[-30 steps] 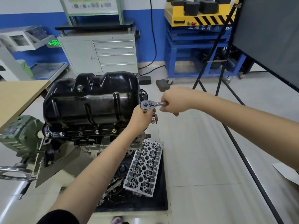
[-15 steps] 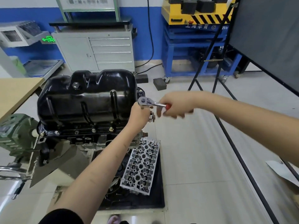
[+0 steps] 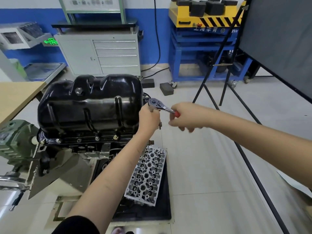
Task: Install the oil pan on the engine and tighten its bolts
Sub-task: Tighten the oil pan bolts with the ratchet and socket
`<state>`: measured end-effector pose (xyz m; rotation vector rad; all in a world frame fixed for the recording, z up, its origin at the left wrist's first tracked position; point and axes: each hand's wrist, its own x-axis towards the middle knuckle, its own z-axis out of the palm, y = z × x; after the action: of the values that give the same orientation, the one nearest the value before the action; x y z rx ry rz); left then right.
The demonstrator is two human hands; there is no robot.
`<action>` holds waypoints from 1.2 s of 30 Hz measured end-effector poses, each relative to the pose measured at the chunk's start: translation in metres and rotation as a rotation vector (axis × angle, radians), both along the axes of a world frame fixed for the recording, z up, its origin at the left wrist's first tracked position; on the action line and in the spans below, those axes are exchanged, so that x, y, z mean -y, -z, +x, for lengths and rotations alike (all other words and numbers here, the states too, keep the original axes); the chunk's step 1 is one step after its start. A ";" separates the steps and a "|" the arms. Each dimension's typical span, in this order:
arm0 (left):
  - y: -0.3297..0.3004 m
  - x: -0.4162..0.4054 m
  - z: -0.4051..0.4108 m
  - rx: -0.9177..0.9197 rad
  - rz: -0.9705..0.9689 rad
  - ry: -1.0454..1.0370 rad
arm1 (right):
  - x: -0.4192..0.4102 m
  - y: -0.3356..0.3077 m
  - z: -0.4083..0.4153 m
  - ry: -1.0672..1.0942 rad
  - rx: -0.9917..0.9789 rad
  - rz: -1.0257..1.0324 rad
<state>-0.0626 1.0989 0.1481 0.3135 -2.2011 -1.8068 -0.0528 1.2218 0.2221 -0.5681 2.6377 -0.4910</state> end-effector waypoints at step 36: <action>0.005 0.039 0.023 -0.055 -0.656 0.163 | 0.027 0.020 0.044 0.292 0.717 -0.865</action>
<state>-0.0393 1.0599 0.1435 -0.0575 -2.6749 -1.0379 -0.0084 1.1952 0.2017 -0.1568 1.7312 -1.6059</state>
